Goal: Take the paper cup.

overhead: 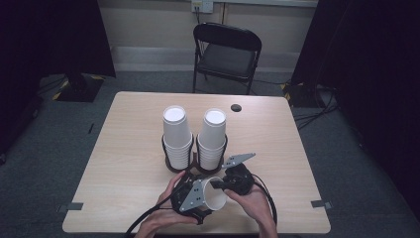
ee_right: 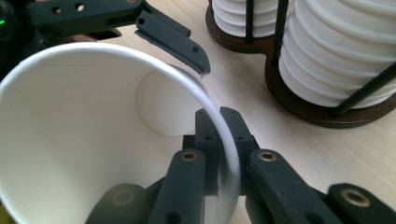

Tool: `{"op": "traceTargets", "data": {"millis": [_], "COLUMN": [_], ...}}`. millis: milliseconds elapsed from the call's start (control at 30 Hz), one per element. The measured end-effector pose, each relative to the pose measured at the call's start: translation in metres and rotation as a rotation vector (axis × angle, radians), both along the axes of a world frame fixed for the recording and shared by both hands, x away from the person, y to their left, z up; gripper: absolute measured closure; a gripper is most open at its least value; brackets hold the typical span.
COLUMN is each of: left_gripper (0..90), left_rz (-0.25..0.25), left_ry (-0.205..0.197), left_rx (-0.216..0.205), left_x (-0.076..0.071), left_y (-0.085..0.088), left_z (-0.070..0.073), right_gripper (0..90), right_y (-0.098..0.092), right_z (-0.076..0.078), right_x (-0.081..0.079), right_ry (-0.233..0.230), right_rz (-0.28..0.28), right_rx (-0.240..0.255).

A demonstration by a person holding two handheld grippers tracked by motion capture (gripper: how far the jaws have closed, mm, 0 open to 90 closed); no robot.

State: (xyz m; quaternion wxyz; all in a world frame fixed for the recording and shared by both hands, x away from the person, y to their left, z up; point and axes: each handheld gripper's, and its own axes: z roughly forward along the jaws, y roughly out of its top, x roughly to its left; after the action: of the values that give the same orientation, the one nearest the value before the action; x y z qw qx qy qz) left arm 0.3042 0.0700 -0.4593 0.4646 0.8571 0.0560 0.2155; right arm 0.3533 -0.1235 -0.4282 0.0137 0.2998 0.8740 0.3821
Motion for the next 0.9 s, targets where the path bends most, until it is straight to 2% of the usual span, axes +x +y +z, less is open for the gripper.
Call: {"op": "traceTargets", "data": {"millis": [67, 167, 300, 500, 533, 633, 733, 900], "left_gripper": [4.2, 4.2, 6.3, 8.4, 8.6, 9.0, 9.4, 9.5], "left_rz": [-0.004, -0.011, 0.004, 0.015, 0.015, 0.019, 0.03, 0.059], "left_ry": [-0.005, -0.006, -0.023, 0.009, 0.008, 0.033, 0.048, 0.071], "left_rx": [0.005, -0.024, -0.038, -0.065, -0.056, -0.082, -0.093, -0.129], "left_x": [0.0, -0.001, -0.001, 0.0, 0.001, 0.002, 0.004, 0.008], "left_y": [-0.001, -0.002, -0.003, -0.002, -0.001, 0.0, 0.004, 0.01], "left_z": [0.003, 0.006, 0.006, 0.004, 0.004, 0.005, 0.006, 0.004], "right_gripper": [85.3, 85.4, 86.8, 87.2, 87.1, 85.8, 80.9, 71.6], "right_y": [0.002, 0.006, 0.009, 0.008, 0.008, 0.008, 0.007, 0.006], "right_z": [-0.001, -0.002, -0.003, -0.003, -0.003, -0.003, -0.003, -0.002], "right_x": [0.001, 0.001, 0.0, 0.0, 0.0, 0.0, 0.0, -0.002], "right_ry": [0.01, 0.022, 0.029, 0.033, 0.031, 0.036, 0.034, 0.026], "right_rz": [-0.003, -0.004, 0.0, -0.018, -0.02, -0.023, -0.03, -0.059], "right_rx": [0.005, 0.005, 0.011, 0.022, 0.026, 0.033, 0.036, 0.069]}}
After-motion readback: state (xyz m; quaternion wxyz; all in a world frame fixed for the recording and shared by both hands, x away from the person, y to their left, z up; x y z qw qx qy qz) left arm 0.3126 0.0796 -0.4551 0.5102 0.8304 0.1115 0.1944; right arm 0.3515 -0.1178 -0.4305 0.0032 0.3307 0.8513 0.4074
